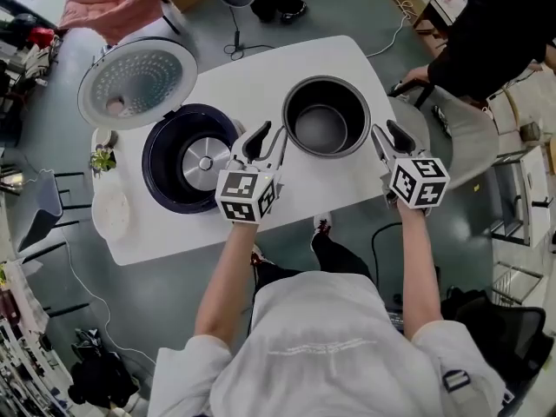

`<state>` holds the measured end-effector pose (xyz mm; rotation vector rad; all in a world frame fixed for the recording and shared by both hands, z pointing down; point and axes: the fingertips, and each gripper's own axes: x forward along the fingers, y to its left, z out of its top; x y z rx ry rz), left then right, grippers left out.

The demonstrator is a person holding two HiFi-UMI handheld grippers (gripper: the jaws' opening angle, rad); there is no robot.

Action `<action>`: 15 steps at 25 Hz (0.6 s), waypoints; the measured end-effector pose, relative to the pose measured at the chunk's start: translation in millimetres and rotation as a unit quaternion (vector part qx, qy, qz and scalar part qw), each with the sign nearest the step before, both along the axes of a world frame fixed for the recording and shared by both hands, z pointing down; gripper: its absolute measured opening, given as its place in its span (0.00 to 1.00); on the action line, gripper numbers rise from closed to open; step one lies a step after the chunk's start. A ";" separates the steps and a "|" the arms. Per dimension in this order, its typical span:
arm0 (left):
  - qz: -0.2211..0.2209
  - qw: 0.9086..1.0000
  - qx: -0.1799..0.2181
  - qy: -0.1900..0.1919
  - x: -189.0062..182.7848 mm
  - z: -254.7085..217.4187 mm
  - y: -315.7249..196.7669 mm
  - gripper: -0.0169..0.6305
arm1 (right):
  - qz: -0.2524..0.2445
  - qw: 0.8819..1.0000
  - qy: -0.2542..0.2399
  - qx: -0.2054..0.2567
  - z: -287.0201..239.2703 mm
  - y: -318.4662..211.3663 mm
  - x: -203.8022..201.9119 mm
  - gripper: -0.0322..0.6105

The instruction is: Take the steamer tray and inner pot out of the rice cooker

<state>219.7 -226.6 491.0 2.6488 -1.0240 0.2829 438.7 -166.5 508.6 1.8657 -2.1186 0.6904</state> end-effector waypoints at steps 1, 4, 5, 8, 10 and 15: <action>0.002 1.000 0.005 0.004 -5.0 -9.6 2.4 0.22 | -0.002 1.000 0.004 0.010 -9.5 0.3 -5.9 0.31; 0.008 0.999 0.032 0.005 -23.0 -36.4 7.7 0.20 | -0.014 0.999 0.014 0.036 -33.8 -0.4 -24.8 0.30; 0.007 0.999 0.042 0.004 -30.6 -45.6 7.5 0.20 | -0.018 0.999 0.015 0.044 -41.4 -2.0 -31.4 0.30; -0.005 0.998 0.066 0.007 -61.3 -75.6 2.8 0.19 | -0.036 0.997 0.017 0.072 -66.8 -10.5 -54.6 0.29; -0.019 0.996 0.084 0.002 -86.0 -93.9 -1.3 0.19 | -0.050 0.994 0.019 0.092 -83.6 -18.7 -72.4 0.28; -0.057 0.989 0.127 -0.050 -143.9 -113.8 -8.5 0.16 | -0.091 0.987 0.033 0.130 -113.6 -34.2 -116.1 0.26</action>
